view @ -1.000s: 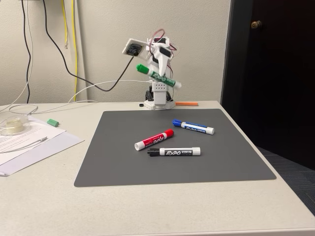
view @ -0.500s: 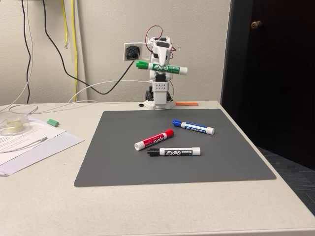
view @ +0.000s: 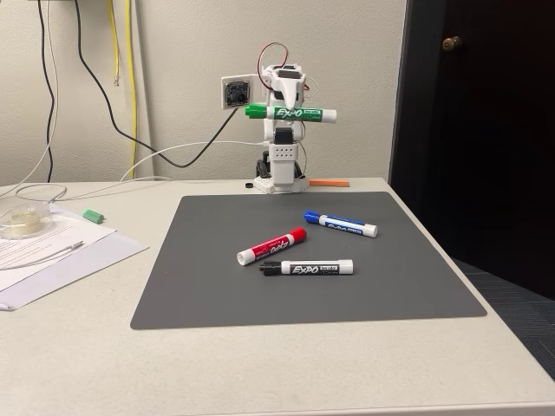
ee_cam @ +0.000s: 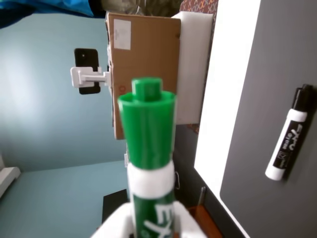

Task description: Pick up the green marker.

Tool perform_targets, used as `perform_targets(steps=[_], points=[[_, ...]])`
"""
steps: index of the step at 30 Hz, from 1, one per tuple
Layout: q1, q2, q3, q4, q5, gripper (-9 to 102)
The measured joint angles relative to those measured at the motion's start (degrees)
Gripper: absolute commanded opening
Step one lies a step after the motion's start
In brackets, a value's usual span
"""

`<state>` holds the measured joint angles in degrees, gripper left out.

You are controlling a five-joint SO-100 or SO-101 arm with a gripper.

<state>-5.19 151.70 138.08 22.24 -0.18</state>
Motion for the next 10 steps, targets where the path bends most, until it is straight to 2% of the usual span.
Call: perform_targets(steps=[10], points=[[-0.62, -0.09, 0.0, -0.35, 0.09, 4]])
